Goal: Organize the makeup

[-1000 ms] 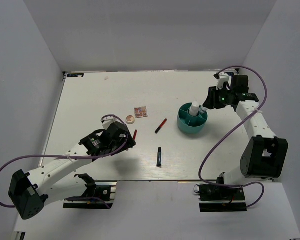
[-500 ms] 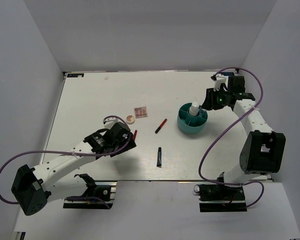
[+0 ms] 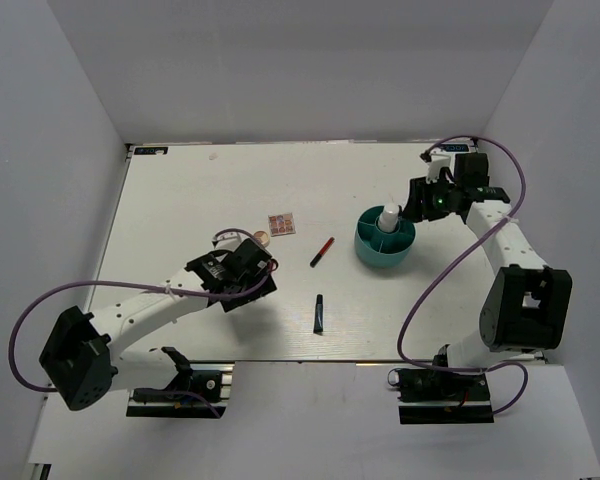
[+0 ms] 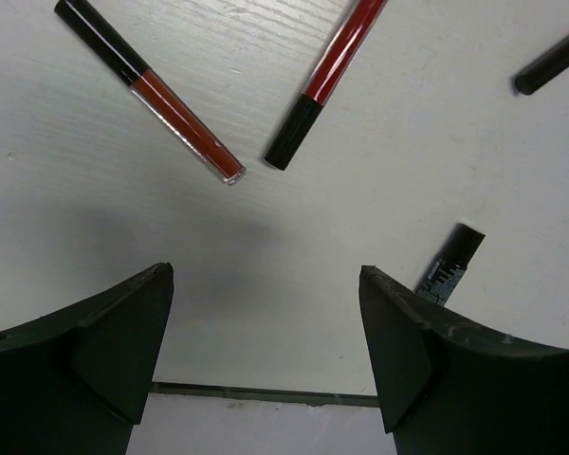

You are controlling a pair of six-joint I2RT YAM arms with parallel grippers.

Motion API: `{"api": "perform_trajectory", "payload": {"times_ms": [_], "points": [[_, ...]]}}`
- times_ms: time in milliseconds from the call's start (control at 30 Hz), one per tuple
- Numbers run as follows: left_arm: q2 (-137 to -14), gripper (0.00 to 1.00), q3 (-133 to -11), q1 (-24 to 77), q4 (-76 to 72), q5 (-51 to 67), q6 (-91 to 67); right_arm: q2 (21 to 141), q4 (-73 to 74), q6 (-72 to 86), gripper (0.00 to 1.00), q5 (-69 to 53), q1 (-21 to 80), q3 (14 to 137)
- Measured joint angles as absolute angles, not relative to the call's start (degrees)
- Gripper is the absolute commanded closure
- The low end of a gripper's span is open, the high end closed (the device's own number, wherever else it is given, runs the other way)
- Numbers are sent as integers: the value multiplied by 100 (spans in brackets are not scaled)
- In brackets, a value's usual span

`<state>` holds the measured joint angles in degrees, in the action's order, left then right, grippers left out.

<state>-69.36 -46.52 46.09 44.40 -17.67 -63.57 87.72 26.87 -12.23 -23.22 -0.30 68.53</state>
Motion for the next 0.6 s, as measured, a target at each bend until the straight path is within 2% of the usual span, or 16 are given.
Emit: {"api": "perform_trajectory", "payload": {"times_ms": [33, 67, 167, 267, 333, 400, 533, 600], "points": [[-6965, 13, -4681, 4589, 4482, -1785, -6396, 8726, 2689, -1221, 50, -2276, -32, 6851], [-6995, 14, -4705, 4560, 4519, -1802, -6438, 8654, 2687, -1216, 61, -2220, -36, 6842], [-7043, 19, -4716, 4397, 4611, -1850, -6528, 8215, 2596, -1125, 84, -1966, -67, 6676], [-7100, 24, -4652, 4115, 4587, -1846, -6602, 7655, 2427, -1024, 95, -1675, -158, 6429], [-7175, 29, -4550, 3898, 4541, -1820, -6637, 7262, 2276, -943, 95, -1457, -237, 6208], [-7345, 33, -4525, 3677, 4532, -1780, -6659, 6930, 2126, -910, 91, -1286, -309, 5966], [-7817, 35, -4624, 3409, 4499, -1750, -6700, 6431, 1920, -880, 80, -1100, -423, 5500], [-8112, 35, -4775, 3301, 4528, -1741, -6711, 6283, 1916, -847, 79, -1083, -464, 5315]]}}
